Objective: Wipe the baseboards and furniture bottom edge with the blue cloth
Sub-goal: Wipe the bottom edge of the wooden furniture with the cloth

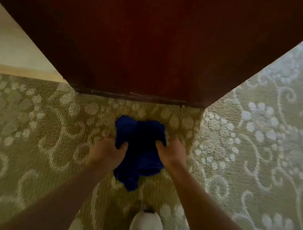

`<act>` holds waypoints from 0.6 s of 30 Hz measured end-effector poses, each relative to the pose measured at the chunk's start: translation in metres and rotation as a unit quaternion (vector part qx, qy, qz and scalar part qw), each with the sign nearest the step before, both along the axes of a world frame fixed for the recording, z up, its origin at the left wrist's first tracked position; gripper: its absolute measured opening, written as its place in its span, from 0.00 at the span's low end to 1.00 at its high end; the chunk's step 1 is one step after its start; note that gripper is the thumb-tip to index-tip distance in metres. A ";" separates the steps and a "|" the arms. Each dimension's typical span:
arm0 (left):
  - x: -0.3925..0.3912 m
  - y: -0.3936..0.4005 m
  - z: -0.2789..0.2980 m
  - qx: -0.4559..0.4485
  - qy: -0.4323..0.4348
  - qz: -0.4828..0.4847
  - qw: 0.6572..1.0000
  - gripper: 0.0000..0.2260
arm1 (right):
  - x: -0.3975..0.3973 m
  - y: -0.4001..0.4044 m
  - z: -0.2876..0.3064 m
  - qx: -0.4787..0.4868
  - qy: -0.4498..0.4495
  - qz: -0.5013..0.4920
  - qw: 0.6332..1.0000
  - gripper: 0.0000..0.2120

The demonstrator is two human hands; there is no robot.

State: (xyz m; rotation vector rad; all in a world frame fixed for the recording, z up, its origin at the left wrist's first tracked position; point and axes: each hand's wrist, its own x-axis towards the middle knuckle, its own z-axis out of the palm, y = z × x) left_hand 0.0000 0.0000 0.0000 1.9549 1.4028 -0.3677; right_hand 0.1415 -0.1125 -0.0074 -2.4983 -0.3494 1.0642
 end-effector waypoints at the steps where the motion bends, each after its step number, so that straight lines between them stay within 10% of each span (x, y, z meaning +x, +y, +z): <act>1: 0.004 0.001 -0.016 0.001 -0.021 0.018 1.000 0.22 | 0.000 0.003 -0.015 -0.010 0.002 -0.022 1.000 0.25; 11: 0.023 0.008 -0.108 -0.061 -0.171 0.225 0.957 0.20 | -0.023 0.048 -0.093 0.071 0.060 -0.173 0.981 0.18; 18: 0.035 0.038 -0.082 -0.148 -0.273 0.303 0.901 0.10 | -0.008 0.067 -0.074 0.273 0.277 -0.298 0.872 0.14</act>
